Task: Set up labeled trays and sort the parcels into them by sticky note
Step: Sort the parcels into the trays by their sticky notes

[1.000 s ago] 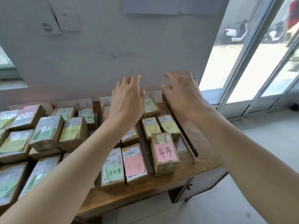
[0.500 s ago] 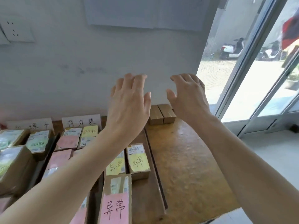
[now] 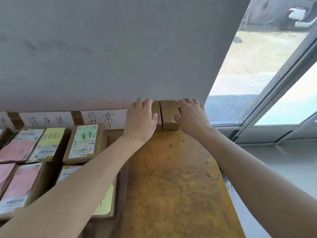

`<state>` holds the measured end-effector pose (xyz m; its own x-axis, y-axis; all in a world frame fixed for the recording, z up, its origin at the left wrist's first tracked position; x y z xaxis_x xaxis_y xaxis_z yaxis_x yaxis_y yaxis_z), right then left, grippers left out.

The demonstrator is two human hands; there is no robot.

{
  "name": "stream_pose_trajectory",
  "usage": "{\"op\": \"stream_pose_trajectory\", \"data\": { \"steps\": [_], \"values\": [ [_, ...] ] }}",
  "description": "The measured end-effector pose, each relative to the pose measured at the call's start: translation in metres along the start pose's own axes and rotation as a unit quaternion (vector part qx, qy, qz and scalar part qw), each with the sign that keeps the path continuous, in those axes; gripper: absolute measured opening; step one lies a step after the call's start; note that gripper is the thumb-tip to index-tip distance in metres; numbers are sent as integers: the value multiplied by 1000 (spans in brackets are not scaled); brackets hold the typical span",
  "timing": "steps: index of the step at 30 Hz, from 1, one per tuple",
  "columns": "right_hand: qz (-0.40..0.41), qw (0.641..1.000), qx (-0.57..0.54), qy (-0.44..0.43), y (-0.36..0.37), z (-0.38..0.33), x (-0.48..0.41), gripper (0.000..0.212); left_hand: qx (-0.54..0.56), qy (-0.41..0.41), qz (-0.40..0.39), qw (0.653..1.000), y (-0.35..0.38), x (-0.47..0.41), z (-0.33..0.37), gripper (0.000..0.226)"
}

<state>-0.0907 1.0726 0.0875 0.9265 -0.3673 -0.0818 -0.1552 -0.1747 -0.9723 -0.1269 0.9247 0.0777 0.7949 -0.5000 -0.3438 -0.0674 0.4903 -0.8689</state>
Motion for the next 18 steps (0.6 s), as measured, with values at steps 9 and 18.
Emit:
{"op": "stream_pose_trajectory", "data": {
  "steps": [9,18],
  "values": [
    [-99,994,12,-33,97,30,-70,48,-22,-57,-117,991,100,-40,-39,54],
    [-219,970,60,-86,156,52,-101,72,50,-149,-206,966,160,-64,-73,63]
  ]
}}
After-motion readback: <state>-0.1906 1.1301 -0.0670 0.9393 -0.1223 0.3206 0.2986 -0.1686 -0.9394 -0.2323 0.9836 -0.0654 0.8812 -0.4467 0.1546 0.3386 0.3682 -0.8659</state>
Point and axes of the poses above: each hand's wrist, its own x-axis away from the middle knuckle, its own y-axis out of the palm, z = x × y, the point moved 3 cm from there along -x, towards the middle knuckle, and after that the axes turned 8 degrees about y, right-handed, at the moved point
